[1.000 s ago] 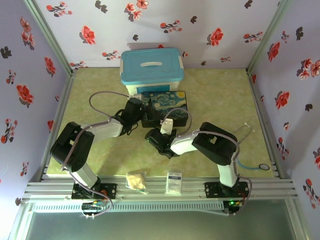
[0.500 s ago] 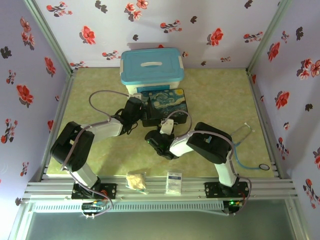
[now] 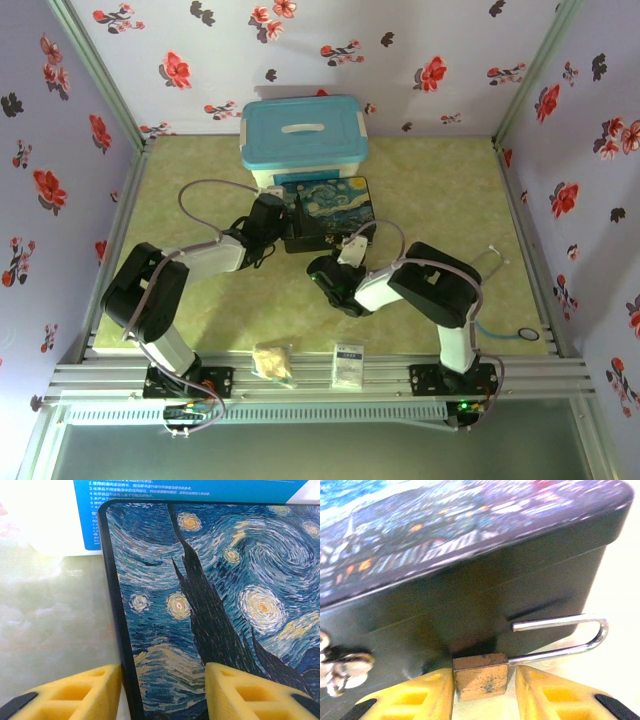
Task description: Unlock the padlock with the key
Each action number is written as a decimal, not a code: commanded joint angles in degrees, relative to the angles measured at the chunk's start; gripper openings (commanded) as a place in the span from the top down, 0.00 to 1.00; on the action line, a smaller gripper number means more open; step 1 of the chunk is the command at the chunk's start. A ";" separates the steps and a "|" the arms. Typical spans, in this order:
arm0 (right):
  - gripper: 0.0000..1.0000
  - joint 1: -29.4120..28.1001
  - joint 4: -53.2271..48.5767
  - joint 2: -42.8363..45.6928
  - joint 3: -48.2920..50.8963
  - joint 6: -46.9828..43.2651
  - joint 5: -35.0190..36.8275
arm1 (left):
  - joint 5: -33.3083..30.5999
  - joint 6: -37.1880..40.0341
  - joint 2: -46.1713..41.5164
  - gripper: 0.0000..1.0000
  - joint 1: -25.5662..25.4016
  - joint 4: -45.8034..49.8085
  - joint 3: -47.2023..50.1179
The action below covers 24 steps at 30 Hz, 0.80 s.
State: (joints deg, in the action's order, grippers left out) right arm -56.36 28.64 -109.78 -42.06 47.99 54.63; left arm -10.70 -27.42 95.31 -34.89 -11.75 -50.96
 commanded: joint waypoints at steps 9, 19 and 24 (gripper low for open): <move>0.59 4.79 -0.41 11.98 8.56 -4.49 -17.09 | -0.65 2.06 2.25 0.53 1.39 8.94 1.54; 0.54 7.80 -33.32 27.18 5.98 0.40 -23.38 | 0.67 1.40 0.96 0.50 1.49 8.31 2.09; 0.49 10.01 -37.53 31.71 8.57 1.43 -26.78 | 0.86 1.14 0.42 0.49 1.62 8.23 2.33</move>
State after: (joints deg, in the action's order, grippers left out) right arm -47.27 -1.69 -80.14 -35.09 47.62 30.37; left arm -9.37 -27.42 95.24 -34.15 -11.68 -50.94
